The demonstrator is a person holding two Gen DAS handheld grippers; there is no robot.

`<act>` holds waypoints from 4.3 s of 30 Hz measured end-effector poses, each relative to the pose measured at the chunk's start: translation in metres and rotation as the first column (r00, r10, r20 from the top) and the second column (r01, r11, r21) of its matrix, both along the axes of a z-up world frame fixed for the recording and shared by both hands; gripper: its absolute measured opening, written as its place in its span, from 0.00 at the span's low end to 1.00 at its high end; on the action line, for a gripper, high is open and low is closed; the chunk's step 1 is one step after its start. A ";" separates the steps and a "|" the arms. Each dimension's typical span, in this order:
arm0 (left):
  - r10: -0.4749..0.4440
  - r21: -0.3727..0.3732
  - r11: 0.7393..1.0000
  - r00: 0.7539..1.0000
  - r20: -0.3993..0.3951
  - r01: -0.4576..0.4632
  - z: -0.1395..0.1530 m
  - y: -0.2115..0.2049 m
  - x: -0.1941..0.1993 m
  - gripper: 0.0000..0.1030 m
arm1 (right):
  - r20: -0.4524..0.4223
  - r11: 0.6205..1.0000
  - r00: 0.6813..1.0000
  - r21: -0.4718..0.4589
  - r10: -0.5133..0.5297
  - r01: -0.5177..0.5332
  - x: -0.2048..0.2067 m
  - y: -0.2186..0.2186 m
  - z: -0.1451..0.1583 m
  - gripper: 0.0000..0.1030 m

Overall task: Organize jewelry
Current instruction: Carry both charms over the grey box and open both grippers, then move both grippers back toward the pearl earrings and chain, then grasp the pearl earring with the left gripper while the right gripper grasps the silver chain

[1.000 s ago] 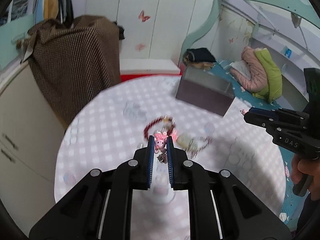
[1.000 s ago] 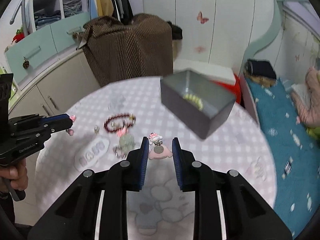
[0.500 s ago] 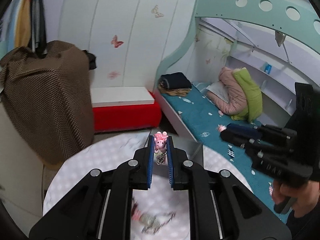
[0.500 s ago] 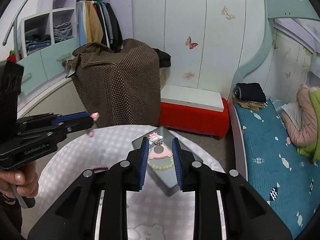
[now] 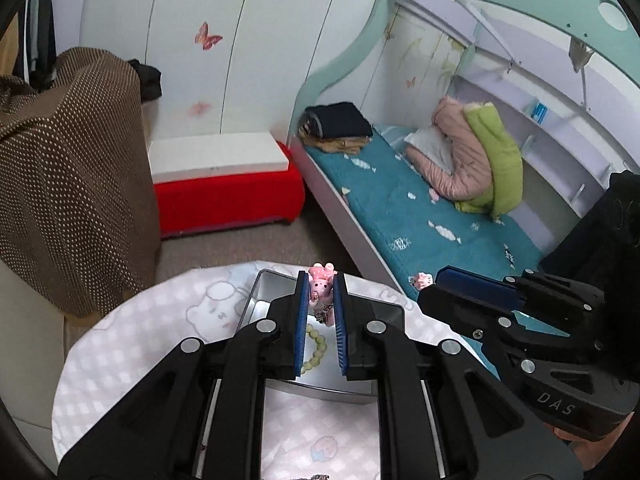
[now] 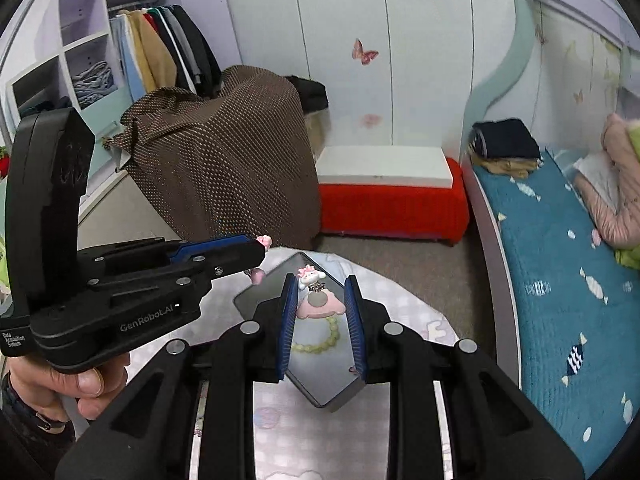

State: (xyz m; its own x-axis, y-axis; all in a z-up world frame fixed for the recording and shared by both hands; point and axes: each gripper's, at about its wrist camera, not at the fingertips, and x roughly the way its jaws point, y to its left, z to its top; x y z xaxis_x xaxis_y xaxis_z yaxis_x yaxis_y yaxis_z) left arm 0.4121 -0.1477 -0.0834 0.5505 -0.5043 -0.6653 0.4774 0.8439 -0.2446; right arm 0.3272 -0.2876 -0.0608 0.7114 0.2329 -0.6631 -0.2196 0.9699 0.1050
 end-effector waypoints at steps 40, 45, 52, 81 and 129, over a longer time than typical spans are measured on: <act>0.339 0.039 0.932 0.903 0.263 -0.361 0.051 0.109 -0.127 0.94 | 0.119 0.992 0.990 0.108 -0.079 0.066 -0.062 0.006 0.025 0.93; 0.368 0.028 0.921 0.889 0.272 -0.389 0.052 0.124 -0.152 0.94 | 0.166 0.994 0.983 0.090 -0.080 0.066 -0.086 0.012 0.034 0.93; 0.394 0.028 0.908 0.876 0.277 -0.417 0.047 0.142 -0.177 0.94 | 0.214 0.996 0.974 0.057 -0.073 0.062 -0.115 0.022 0.040 0.93; 0.394 0.188 0.891 0.909 0.135 -0.414 -0.070 0.156 -0.197 0.94 | 0.076 0.999 0.996 -0.021 -0.039 0.040 -0.138 0.048 -0.024 0.93; 0.302 0.174 0.941 0.952 -0.043 -0.290 -0.126 0.151 -0.149 0.14 | -0.132 0.985 0.983 -0.096 0.128 -0.141 -0.091 0.072 -0.113 0.10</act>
State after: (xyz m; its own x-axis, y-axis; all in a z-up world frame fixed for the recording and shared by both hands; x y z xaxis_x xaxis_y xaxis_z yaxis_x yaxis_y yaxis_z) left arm 0.2628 0.0035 -0.2092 0.6089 -0.2065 -0.7659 0.1868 0.9757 -0.1145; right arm 0.2361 -0.2155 -0.1741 0.5882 0.2455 -0.7706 -0.3402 0.9395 0.0396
